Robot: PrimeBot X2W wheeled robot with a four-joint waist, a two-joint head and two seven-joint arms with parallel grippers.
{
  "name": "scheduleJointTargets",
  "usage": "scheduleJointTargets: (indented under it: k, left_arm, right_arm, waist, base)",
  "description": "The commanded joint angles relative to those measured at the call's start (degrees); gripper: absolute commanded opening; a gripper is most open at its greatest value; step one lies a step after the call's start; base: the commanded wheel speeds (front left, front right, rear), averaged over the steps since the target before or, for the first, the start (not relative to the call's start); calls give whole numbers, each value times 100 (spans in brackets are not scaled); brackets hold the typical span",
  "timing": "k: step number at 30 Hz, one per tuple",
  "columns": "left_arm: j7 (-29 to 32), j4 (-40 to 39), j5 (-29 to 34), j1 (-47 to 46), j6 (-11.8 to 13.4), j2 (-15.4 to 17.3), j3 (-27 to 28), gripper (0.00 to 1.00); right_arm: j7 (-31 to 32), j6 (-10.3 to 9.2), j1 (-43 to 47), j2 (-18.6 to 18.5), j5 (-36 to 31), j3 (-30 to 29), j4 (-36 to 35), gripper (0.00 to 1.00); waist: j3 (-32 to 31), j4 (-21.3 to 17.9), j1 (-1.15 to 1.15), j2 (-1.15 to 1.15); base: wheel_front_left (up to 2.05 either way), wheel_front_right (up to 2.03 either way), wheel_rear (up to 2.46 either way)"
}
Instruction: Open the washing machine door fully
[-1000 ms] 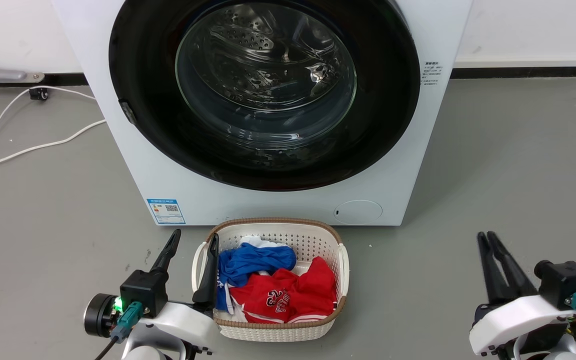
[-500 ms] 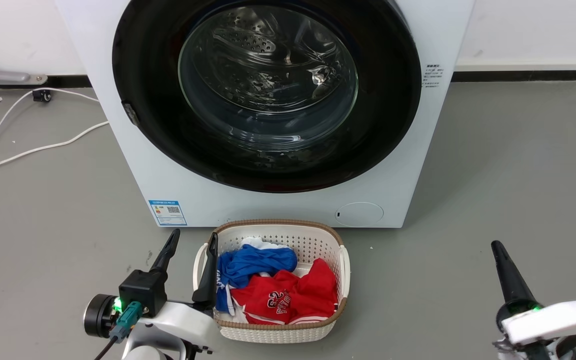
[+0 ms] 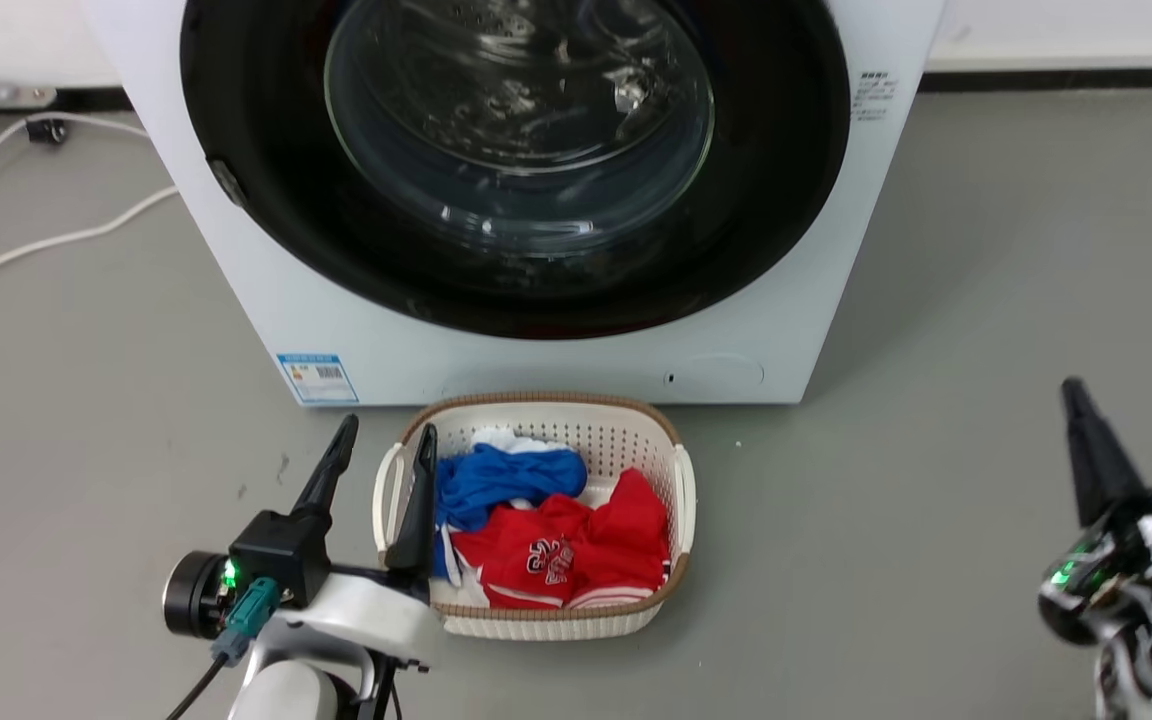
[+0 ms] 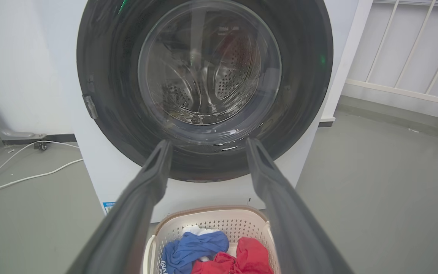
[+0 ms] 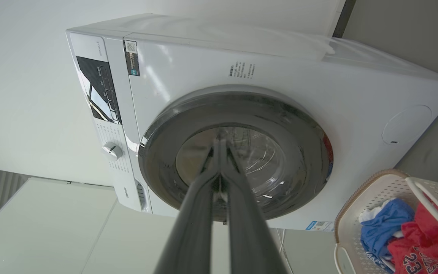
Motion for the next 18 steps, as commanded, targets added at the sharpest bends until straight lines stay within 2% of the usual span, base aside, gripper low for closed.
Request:
scheduleJointTargets:
  k: [1, 10, 18]
  left_arm:
    - [-15, -106, 40, -124, -12, -15, -18, 100]
    - [-15, -640, 127, -586, -31, -73, -112, 100]
    - [-15, -894, 154, -895, -37, -122, -159, 100]
  right_arm:
    - [56, 2, -297, -106, 97, -126, 178, 0]
    - [518, 2, -2109, -631, 652, -429, 1355, 0]
    - [1101, 2, -3931, -1297, 732, -82, 2794, 0]
  waist:
    - [238, 32, 0, 0]
    - [1166, 190, 0, 0]
    - [1778, 320, 0, 0]
  base:
    - [0, 0, 0]
    - [0, 0, 0]
    - [0, 0, 0]
